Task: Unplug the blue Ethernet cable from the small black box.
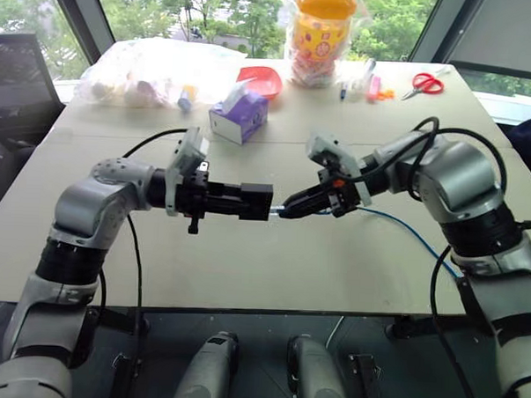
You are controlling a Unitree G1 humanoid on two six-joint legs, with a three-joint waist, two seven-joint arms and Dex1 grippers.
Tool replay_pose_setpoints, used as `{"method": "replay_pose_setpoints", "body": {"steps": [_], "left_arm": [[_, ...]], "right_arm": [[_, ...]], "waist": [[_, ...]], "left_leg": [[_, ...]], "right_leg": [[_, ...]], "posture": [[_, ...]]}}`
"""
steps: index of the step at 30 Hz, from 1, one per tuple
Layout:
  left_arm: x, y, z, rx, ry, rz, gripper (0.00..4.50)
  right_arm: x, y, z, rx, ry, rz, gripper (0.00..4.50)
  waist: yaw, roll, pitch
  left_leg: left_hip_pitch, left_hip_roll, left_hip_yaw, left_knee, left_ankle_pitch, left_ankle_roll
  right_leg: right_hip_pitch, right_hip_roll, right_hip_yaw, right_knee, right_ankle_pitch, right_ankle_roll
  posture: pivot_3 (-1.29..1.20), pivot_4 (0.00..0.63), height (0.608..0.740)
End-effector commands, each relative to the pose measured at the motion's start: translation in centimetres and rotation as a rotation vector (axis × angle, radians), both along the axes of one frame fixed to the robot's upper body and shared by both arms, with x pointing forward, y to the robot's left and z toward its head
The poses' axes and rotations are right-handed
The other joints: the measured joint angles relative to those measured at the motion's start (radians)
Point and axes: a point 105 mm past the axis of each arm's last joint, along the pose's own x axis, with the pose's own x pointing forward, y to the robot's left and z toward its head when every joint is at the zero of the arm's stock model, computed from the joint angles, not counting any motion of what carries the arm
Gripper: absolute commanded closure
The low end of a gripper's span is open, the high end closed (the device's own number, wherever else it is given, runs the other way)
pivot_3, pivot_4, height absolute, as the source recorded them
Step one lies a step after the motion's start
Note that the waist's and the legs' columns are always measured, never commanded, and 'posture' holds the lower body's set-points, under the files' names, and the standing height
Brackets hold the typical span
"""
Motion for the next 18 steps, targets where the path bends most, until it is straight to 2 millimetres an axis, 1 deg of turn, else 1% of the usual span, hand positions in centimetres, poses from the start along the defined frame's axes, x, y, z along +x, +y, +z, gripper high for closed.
{"method": "replay_pose_setpoints", "body": {"steps": [1, 6, 7, 8, 9, 10, 11, 12, 14, 15, 16, 18], "left_arm": [[-0.2, -0.1, 0.6, -0.006, -0.030, -0.017, 4.04], [-0.2, -0.6, 0.5, -0.009, -0.032, -0.023, 4.04], [-0.2, -0.6, 0.5, -0.010, -0.032, -0.024, 4.04], [-0.2, -0.6, 0.5, -0.008, -0.032, -0.024, 4.04], [-0.2, -0.6, 0.4, -0.007, -0.032, -0.024, 4.04], [-0.2, -0.5, 0.4, -0.004, -0.031, -0.022, 4.04], [-0.2, -0.3, 0.3, -0.002, -0.030, -0.018, 4.04], [-0.2, -0.2, 0.3, 0.001, -0.030, -0.014, 4.04], [-0.1, -0.1, 0.2, 0.006, -0.033, -0.006, 4.04], [0.0, 0.0, 0.2, 0.006, -0.035, 0.003, 4.04], [0.1, 0.2, 0.2, 0.010, -0.040, 0.018, 4.04], [0.5, 0.5, -0.1, 0.025, -0.053, 0.044, 4.04]], "right_arm": [[-0.1, 0.4, 1.2, 0.037, -0.031, 0.013, 4.43], [-0.5, 1.2, 1.6, 0.064, -0.029, 0.031, 4.43], [-0.7, 1.4, 1.7, 0.070, -0.025, 0.040, 4.06], [-0.5, 1.4, 1.7, 0.067, -0.033, 0.035, 3.59], [-0.4, 1.3, 1.6, 0.064, -0.039, 0.031, 3.26], [0.0, 1.0, 1.4, 0.055, -0.046, 0.015, 2.83], [0.2, 0.7, 1.2, 0.043, -0.052, 0.001, 2.17], [0.4, 0.4, 0.9, 0.029, -0.058, -0.008, 1.80], [1.0, -0.4, 0.0, -0.019, -0.085, -0.029, 0.69], [1.6, -1.0, -0.8, -0.055, -0.109, -0.054, 0.16], [2.4, -1.7, -1.9, -0.091, -0.130, -0.095, 0.07], [3.4, -2.7, -3.5, -0.141, -0.164, -0.140, 0.07]], "waist": [[0.000, 0.000, 0.000], [-0.001, 0.000, 0.000], [0.000, 0.000, 0.000], [0.000, 0.000, 0.000], [0.000, 0.000, 0.000], [0.000, 0.000, 0.000], [0.000, 0.000, 0.000], [0.000, 0.000, 0.000], [0.002, 0.000, 0.000], [0.003, 0.000, 0.000], [0.002, 0.000, 0.000], [0.001, 0.000, 0.000]], "left_leg": [[0.000, 0.000, 0.000, 0.000, 0.000, 0.000], [0.000, 0.000, 0.000, 0.000, 0.000, 0.000], [0.000, 0.000, 0.000, 0.000, 0.000, 0.000], [0.000, 0.000, 0.000, 0.000, 0.000, 0.000], [0.000, 0.000, 0.000, 0.000, 0.000, 0.000], [0.000, 0.000, 0.000, 0.000, 0.000, 0.000], [0.000, 0.000, 0.000, 0.000, 0.000, 0.000], [0.000, 0.000, 0.000, 0.000, 0.000, 0.000], [0.000, 0.000, 0.000, 0.000, 0.000, 0.000], [0.000, 0.000, 0.000, 0.000, 0.000, 0.000], [0.000, 0.000, 0.000, 0.000, 0.000, 0.000], [0.000, 0.000, 0.001, 0.000, 0.000, 0.000]], "right_leg": [[0.000, 0.000, 0.000, 0.000, 0.000, 0.000], [0.000, 0.000, 0.000, 0.000, 0.000, 0.000], [0.000, 0.000, 0.000, 0.000, 0.000, 0.000], [0.000, 0.000, 0.000, 0.000, 0.000, 0.000], [0.000, 0.000, 0.000, 0.000, 0.000, 0.000], [0.000, 0.000, 0.000, 0.000, 0.000, 0.000], [0.000, 0.000, 0.000, 0.000, 0.000, 0.000], [0.000, 0.000, 0.000, 0.000, 0.000, 0.000], [0.000, 0.000, 0.000, 0.000, 0.000, 0.000], [0.000, 0.000, 0.000, 0.000, 0.000, 0.000], [0.000, 0.000, 0.000, 0.000, 0.000, 0.000], [0.000, 0.000, 0.000, 0.000, 0.000, 0.000]], "posture": [[0.00, 0.150, 0.740], [0.00, 0.150, 0.740], [0.00, 0.150, 0.740], [0.00, 0.150, 0.740], [0.00, 0.150, 0.740], [0.00, 0.150, 0.740], [0.00, 0.150, 0.740], [0.00, 0.150, 0.740], [0.00, 0.150, 0.740], [0.00, 0.150, 0.740], [0.00, 0.150, 0.740], [0.00, 0.150, 0.740]]}}
